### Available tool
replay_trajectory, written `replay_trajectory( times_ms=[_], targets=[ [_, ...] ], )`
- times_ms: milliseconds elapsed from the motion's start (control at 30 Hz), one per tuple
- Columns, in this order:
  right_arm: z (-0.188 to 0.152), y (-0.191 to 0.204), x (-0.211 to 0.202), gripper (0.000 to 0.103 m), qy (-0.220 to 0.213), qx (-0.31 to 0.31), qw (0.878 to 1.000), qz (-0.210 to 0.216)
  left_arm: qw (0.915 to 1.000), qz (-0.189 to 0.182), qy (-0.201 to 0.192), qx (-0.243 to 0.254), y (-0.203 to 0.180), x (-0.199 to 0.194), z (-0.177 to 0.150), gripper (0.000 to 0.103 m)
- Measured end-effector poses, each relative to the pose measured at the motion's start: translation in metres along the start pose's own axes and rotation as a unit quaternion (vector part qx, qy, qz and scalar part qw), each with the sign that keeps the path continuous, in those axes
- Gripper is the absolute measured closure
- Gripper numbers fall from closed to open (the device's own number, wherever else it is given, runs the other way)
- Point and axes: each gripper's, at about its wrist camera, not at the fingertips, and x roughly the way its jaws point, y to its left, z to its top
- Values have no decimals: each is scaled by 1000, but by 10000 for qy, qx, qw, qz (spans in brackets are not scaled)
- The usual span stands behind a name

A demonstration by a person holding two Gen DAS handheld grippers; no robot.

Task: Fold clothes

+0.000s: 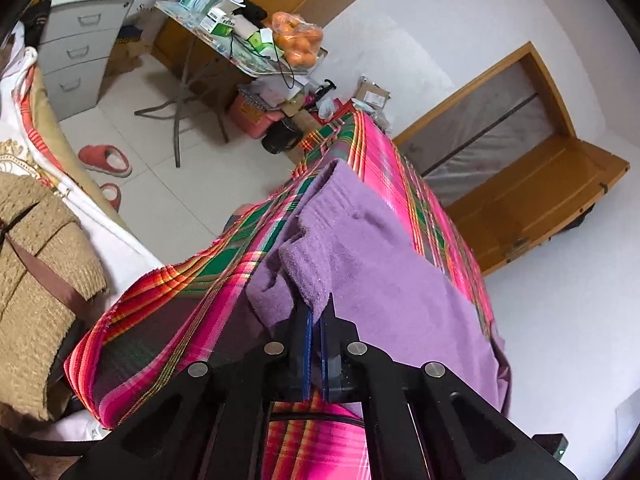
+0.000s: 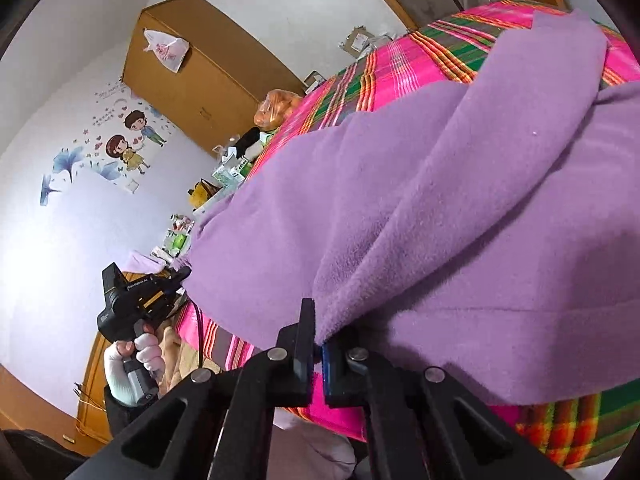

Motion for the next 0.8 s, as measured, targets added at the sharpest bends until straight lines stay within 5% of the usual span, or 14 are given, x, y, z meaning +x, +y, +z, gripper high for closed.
replay_trajectory(
  times_ms=[167,333,433,633,700,800],
  targets=[
    [1,3,-23,93,-45,-278,9995,159,9998,-161,116,-42,8,-16,-4,98],
    [4,6,-66,93,-417,-707,9955,481,9989,117,-446,110,4,-61,-3,98],
    [25,18,-66,93,-873,-915,9907,509,9966,-15,-633,524,-27,-64,4,98],
    [50,15,-12,92,-537,-909,9944,-84,9904,-381,114,1327,-93,-3,-9,91],
    [46,-3,5,92,-98,-642,9969,-443,9889,-374,489,1352,-92,19,-25,91],
    [39,-18,-6,101,-13,-339,9985,-424,9894,-350,789,1169,-73,37,-41,93]
  ],
)
